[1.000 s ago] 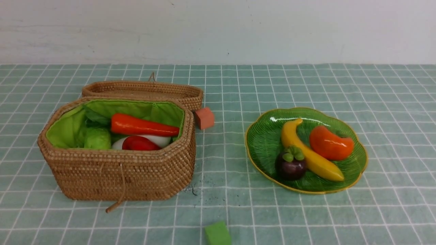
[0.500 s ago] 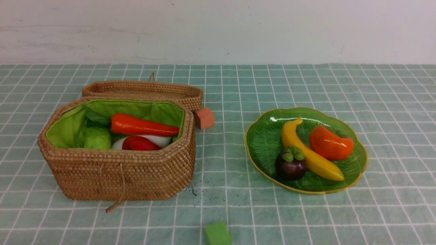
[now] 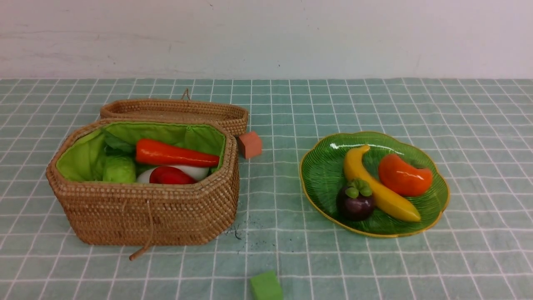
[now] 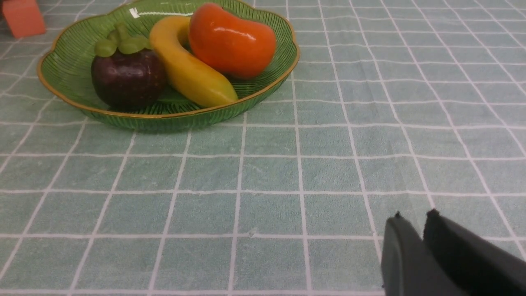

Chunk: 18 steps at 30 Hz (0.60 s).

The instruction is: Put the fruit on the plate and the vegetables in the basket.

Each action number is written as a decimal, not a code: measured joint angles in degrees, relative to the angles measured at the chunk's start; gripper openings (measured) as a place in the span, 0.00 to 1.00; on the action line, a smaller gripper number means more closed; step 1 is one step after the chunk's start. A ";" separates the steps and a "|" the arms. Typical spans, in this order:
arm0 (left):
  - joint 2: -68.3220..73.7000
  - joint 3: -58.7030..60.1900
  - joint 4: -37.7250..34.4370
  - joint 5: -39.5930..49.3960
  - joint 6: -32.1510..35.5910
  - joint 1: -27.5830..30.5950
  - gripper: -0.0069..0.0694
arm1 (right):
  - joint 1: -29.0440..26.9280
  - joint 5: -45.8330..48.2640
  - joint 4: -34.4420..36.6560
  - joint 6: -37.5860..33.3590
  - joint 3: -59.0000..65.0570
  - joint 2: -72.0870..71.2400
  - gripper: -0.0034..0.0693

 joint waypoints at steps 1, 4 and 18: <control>0.00 0.00 0.00 0.00 -0.07 0.00 0.07 | 0.00 0.00 0.00 0.00 0.00 0.00 0.17; 0.00 0.00 0.00 0.00 -0.11 0.00 0.08 | 0.00 0.00 0.00 0.00 0.00 0.00 0.17; 0.00 0.00 0.00 0.00 -0.11 0.00 0.09 | 0.00 0.00 0.00 0.00 0.00 0.00 0.19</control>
